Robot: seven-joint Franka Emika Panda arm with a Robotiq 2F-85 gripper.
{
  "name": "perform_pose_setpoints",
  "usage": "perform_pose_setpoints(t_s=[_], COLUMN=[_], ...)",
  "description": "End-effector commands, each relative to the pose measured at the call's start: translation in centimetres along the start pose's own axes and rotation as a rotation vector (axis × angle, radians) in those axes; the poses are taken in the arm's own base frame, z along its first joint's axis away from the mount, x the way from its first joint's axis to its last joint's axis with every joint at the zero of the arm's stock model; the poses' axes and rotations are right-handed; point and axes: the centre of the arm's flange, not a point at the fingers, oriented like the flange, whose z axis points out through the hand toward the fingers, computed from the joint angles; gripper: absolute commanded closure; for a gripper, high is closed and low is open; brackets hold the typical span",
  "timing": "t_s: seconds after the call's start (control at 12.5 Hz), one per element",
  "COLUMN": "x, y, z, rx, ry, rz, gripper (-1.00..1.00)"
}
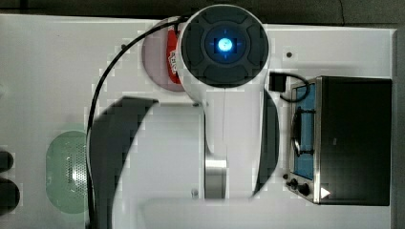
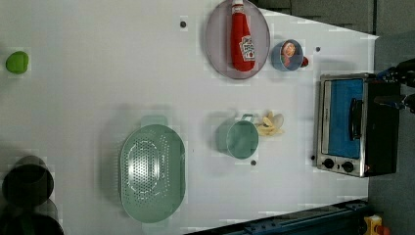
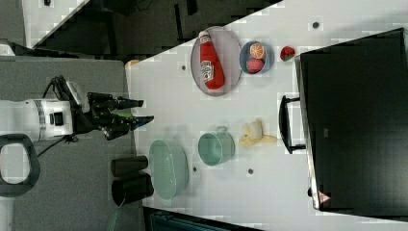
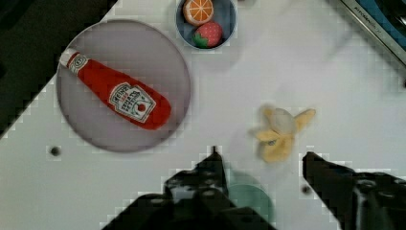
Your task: Pick banana from table and place on oven.
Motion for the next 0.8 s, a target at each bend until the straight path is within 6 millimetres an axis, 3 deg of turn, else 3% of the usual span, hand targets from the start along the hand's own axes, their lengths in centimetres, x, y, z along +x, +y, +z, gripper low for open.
perform_pose_setpoints(t_s=[0.08,0.24,0.4,0.56,0.8], x=[-8.0,-8.0,-8.0,-7.7,-6.4], y=[14.1,14.1,14.1,13.6,11.9], z=[-6.8,-6.8,-6.7,-5.3,-0.4], rx=[0.026,0.026,0.023,0.005,-0.009], ry=[0.005,0.005,0.003,-0.011,-0.02], rz=[0.136,0.136,0.136,0.135,0.133], gripper=[-0.58,-0.99,-1.0,-1.0,-1.0])
